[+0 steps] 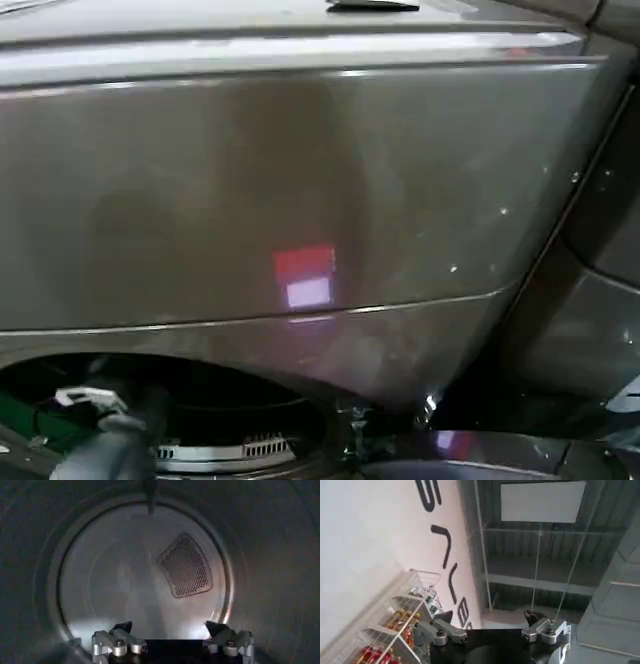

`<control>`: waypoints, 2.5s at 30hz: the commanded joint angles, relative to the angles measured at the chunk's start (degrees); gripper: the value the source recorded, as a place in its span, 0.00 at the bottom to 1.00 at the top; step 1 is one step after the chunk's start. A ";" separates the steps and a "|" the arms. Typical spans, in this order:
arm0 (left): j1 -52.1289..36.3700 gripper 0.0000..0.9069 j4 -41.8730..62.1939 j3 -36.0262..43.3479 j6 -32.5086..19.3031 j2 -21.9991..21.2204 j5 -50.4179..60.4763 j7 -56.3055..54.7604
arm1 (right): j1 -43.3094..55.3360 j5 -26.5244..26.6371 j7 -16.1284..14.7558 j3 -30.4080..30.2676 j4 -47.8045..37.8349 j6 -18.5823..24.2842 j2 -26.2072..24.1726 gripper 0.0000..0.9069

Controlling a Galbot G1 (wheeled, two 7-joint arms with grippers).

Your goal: Grasp the clothes from the dryer.

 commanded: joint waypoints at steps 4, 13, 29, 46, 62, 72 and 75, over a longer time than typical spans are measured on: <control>-20.05 1.00 25.30 3.35 -2.57 -0.49 2.99 -0.80 | 0.18 -0.02 0.04 -0.04 0.26 -0.04 0.05 1.00; -29.26 1.00 39.45 5.25 -5.24 -0.81 5.71 -1.04 | 0.03 -0.30 0.03 0.34 -0.59 -0.01 -0.20 1.00; -39.44 1.00 53.57 10.99 0.96 1.18 13.34 9.72 | -0.57 -0.30 -0.22 1.00 -1.20 -0.22 -0.54 1.00; -54.60 1.00 74.82 22.11 1.81 5.10 40.13 36.58 | 0.53 -0.39 -0.24 0.04 -0.81 -0.15 -0.04 1.00; -60.56 1.00 88.97 27.33 -11.87 5.04 68.18 42.18 | 0.90 -0.53 -0.19 -0.26 -0.49 -0.11 0.18 1.00; -61.30 1.00 90.79 28.13 -12.64 4.02 77.37 40.69 | 0.98 -0.57 -0.20 -0.40 -0.45 -0.04 0.48 1.00; -62.13 1.00 90.80 29.13 -12.58 4.01 77.18 41.39 | 1.23 -0.56 -0.18 -0.72 -0.28 -0.08 0.43 1.00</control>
